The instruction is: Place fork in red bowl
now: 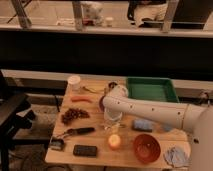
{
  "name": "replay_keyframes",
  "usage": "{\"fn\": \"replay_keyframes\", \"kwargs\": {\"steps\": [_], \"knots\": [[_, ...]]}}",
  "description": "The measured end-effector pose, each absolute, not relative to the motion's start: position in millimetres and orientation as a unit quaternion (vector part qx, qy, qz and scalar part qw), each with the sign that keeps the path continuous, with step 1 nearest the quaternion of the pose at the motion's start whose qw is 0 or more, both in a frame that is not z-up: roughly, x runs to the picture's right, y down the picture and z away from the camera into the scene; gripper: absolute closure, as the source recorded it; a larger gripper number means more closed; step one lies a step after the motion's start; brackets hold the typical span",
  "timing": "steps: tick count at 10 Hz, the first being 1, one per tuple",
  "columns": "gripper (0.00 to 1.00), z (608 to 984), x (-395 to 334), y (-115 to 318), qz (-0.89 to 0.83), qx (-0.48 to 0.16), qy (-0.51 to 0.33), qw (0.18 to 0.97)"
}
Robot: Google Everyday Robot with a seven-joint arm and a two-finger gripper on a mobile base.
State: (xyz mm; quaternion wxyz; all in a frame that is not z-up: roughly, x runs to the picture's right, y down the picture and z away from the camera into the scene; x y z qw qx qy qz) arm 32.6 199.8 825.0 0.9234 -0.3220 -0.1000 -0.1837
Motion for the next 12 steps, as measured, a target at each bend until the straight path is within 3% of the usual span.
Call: {"fn": "replay_keyframes", "kwargs": {"steps": [12], "knots": [[0.43, 837.4, 35.7, 202.6, -0.142, -0.332, -0.076, 0.929]]}}
